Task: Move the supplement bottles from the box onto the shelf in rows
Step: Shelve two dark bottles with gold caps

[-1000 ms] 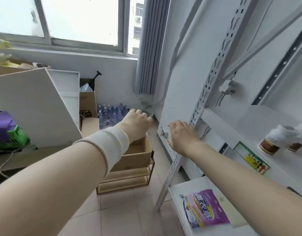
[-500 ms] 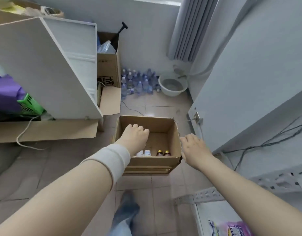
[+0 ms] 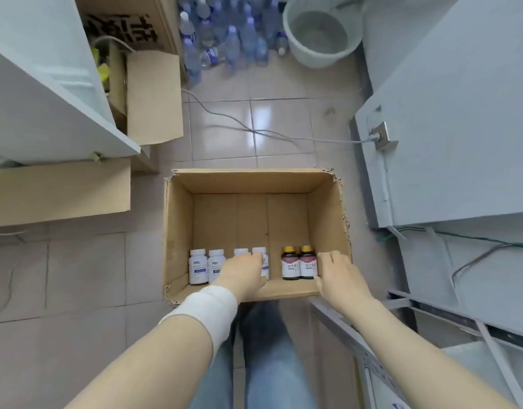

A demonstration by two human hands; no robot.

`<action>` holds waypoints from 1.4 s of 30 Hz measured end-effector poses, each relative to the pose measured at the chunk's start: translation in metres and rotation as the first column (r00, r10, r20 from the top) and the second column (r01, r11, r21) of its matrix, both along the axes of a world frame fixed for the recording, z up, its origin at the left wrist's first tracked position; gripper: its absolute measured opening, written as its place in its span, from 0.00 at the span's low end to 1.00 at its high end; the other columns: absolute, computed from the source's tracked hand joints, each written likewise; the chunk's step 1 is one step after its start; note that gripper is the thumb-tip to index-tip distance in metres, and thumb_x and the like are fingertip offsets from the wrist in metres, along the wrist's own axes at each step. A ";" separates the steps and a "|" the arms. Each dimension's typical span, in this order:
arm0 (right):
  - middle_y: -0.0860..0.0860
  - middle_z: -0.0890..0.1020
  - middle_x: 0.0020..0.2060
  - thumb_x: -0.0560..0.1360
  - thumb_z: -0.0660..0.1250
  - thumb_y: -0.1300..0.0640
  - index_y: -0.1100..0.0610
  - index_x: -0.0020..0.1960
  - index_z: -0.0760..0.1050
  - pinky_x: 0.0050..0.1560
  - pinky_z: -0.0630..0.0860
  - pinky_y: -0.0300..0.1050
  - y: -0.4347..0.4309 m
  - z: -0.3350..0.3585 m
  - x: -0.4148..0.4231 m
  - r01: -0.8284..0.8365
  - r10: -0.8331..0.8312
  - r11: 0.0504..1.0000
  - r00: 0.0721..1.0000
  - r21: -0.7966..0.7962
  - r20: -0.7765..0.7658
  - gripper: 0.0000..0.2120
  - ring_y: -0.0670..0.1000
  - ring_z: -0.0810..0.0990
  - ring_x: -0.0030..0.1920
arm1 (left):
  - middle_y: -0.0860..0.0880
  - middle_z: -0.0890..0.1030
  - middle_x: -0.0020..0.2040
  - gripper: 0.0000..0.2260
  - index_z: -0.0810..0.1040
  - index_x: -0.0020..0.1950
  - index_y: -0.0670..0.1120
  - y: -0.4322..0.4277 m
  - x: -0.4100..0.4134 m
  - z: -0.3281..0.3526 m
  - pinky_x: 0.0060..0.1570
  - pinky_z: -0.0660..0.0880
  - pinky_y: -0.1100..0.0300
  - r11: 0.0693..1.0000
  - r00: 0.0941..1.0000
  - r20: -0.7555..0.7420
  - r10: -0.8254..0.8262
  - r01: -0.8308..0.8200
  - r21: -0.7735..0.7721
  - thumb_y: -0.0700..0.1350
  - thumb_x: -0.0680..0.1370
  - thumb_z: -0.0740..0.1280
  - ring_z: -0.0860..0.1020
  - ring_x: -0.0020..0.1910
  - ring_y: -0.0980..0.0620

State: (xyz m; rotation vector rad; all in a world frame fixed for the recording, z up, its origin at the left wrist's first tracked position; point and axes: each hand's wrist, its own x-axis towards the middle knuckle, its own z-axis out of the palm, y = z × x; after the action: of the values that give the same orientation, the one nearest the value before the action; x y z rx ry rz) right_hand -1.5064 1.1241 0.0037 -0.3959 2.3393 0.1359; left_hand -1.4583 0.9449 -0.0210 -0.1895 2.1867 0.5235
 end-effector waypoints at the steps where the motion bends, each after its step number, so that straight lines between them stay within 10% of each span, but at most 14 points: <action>1: 0.55 0.69 0.65 0.78 0.57 0.55 0.58 0.70 0.62 0.63 0.68 0.47 0.000 -0.023 -0.009 0.019 -0.019 1.000 1.000 -0.011 0.014 0.21 0.56 0.68 0.65 | 0.44 0.73 0.66 0.19 0.67 0.68 0.45 0.006 -0.011 -0.020 0.59 0.71 0.52 1.000 1.000 0.006 0.012 -0.012 0.016 0.49 0.79 0.60 0.72 0.63 0.44; 11: 0.58 0.78 0.49 0.70 0.71 0.52 0.66 0.55 0.76 0.50 0.74 0.44 0.000 -0.189 -0.061 -0.394 0.369 0.901 0.916 0.183 0.157 0.21 0.58 0.75 0.51 | 0.43 0.73 0.64 0.23 0.67 0.68 0.45 0.049 -0.085 -0.173 0.58 0.66 0.53 0.991 0.991 0.026 -0.134 0.133 0.023 0.57 0.78 0.60 0.69 0.64 0.42; 17: 0.60 0.73 0.60 0.80 0.54 0.56 0.66 0.64 0.68 0.67 0.63 0.48 0.005 -0.212 -0.068 -0.559 0.517 0.819 0.817 0.132 0.254 0.17 0.62 0.67 0.63 | 0.43 0.75 0.64 0.23 0.70 0.66 0.47 0.051 -0.092 -0.191 0.60 0.64 0.53 0.979 0.976 0.115 -0.185 0.172 0.112 0.59 0.78 0.59 0.69 0.64 0.42; 29: 0.62 0.61 0.67 0.77 0.64 0.58 0.60 0.68 0.62 0.61 0.69 0.48 -0.008 -0.190 -0.065 0.010 -0.019 0.999 0.947 0.030 0.322 0.22 0.60 0.67 0.64 | 0.45 0.76 0.59 0.17 0.73 0.64 0.48 0.009 -0.103 -0.181 0.54 0.74 0.55 0.903 0.949 0.046 0.311 -0.310 0.296 0.51 0.77 0.65 0.76 0.55 0.46; 34: 0.60 0.62 0.68 0.80 0.58 0.60 0.60 0.75 0.49 0.59 0.71 0.44 -0.004 -0.194 -0.040 0.106 -0.111 0.993 0.982 0.046 0.151 0.28 0.57 0.67 0.65 | 0.47 0.78 0.58 0.14 0.74 0.62 0.46 -0.001 -0.113 -0.188 0.49 0.70 0.61 0.769 0.840 0.109 0.532 -0.533 0.354 0.45 0.77 0.66 0.76 0.55 0.49; 42: 0.58 0.65 0.67 0.70 0.73 0.59 0.60 0.73 0.57 0.67 0.64 0.45 -0.005 -0.191 -0.046 0.397 -0.362 0.907 0.904 -0.137 0.227 0.37 0.57 0.62 0.70 | 0.49 0.77 0.53 0.14 0.75 0.61 0.48 -0.004 -0.105 -0.184 0.55 0.74 0.60 0.516 0.627 0.228 0.745 -0.758 0.399 0.46 0.76 0.68 0.77 0.54 0.52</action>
State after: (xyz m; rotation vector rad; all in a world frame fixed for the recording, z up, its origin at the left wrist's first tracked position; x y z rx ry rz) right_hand -1.5521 1.1189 -0.1875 -0.0269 2.1902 -0.2948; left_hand -1.5635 0.9405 -0.2047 -0.9120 1.7787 1.5122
